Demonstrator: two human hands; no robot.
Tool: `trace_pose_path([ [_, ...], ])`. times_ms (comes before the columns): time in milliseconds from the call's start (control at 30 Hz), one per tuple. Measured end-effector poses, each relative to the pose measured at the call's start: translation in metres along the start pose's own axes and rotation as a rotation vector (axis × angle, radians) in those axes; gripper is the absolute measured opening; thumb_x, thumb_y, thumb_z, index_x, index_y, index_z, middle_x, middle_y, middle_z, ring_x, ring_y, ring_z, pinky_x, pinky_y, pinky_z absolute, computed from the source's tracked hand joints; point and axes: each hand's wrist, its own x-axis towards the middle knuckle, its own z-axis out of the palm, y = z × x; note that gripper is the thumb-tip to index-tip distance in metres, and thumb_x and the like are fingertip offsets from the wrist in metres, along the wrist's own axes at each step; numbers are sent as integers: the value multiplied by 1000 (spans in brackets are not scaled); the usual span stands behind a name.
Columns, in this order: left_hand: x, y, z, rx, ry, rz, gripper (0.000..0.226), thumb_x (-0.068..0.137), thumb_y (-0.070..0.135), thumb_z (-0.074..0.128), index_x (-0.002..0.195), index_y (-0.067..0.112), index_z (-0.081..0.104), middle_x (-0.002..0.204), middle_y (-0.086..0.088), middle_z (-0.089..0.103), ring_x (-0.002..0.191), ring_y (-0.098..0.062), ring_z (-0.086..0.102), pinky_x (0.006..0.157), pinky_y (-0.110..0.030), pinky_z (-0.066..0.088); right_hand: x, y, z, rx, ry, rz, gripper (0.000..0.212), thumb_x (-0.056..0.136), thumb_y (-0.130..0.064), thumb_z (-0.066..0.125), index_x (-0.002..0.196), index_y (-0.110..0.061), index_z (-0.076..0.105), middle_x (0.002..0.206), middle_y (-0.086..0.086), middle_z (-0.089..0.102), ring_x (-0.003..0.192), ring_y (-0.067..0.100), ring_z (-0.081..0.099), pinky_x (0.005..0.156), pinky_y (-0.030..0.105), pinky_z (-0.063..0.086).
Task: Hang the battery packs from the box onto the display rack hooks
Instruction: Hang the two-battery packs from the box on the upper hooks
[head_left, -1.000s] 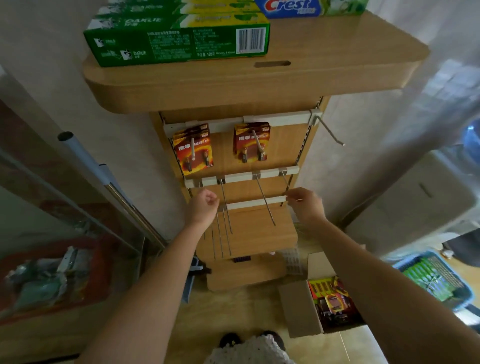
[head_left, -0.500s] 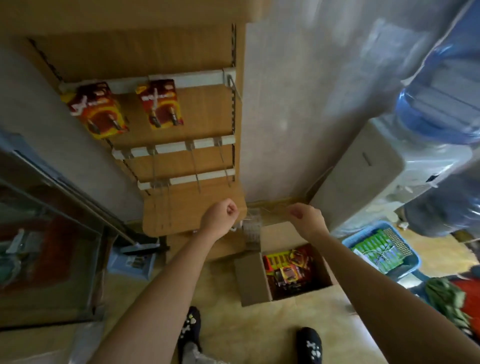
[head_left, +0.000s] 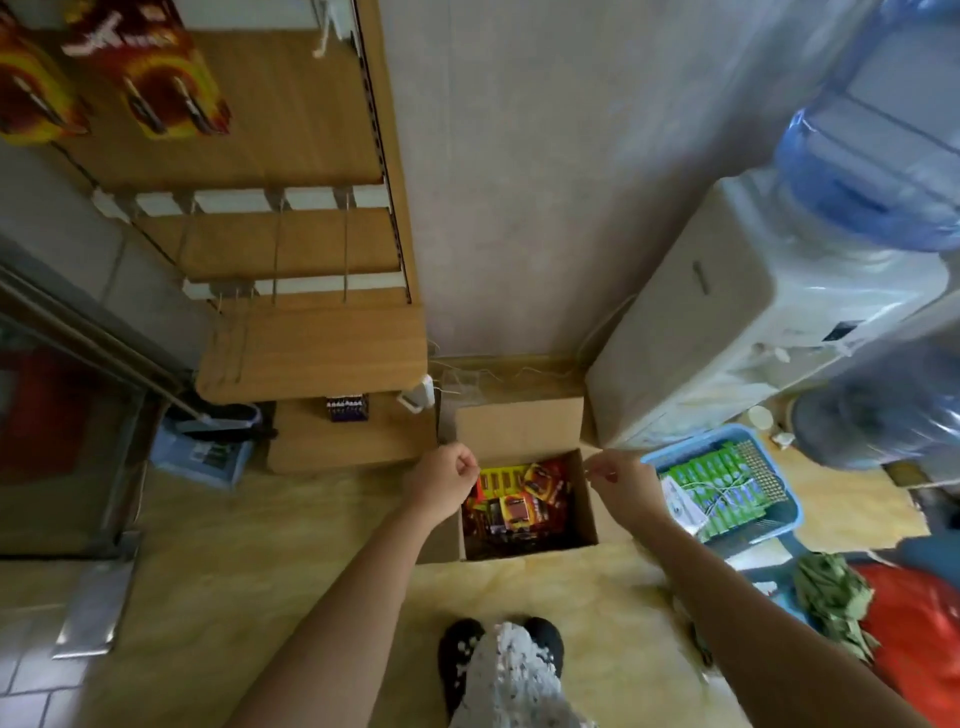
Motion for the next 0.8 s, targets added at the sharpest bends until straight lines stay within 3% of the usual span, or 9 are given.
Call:
trace_pose_path([
  [67,20,-15,25,19,-14,6,10,92,24,52,95,19,60,94,2,64,85,-14,61,80,-35,54,20,22,22,19,13,31,22,86,-13,54,101,-19,70,106,7,69,94,25,63,81,30,47],
  [200,76,-53,93,-36,16,13,16,94,16,49,101,7,61,99,-7,65,79,-10,55,57,-9,41,71,80,87,25,28,119,27,89,-12,49,108,-17,67,109,9,67,84,19,53,71,22,36],
  [267,108,-79,135,-66,-23,8,17,94,13,49,104,5,60,102,-9,65,80,-9,53,54,-5,41,99,112,126,39,6,152,27,90,-13,49,111,-17,66,112,10,65,85,19,53,70,22,37],
  [367,159,-124,196,-75,-85,19,15,93,12,51,104,7,60,107,-9,63,92,-15,58,73,-14,46,147,159,179,48,-32,148,26,92,-15,49,114,-17,63,117,11,61,87,15,49,67,22,40],
  [467,214,-165,251,-54,-101,33,16,92,15,53,105,9,60,108,-7,64,99,-19,60,87,-32,51,200,203,227,58,-63,175,29,94,-17,46,119,-13,59,122,12,57,100,23,54,82,29,44],
  [667,297,-220,342,42,-156,78,22,91,24,55,111,15,60,118,-1,60,105,-19,58,91,-36,50,286,272,309,-63,-233,313,44,93,-39,45,120,-5,55,112,12,62,102,27,60,94,41,49],
  [800,322,-239,377,143,-193,79,37,90,28,58,125,19,52,130,-3,54,115,-22,53,94,-37,48,316,294,331,141,-209,340,54,88,-44,55,124,-4,51,120,14,60,110,30,58,97,41,46],
])
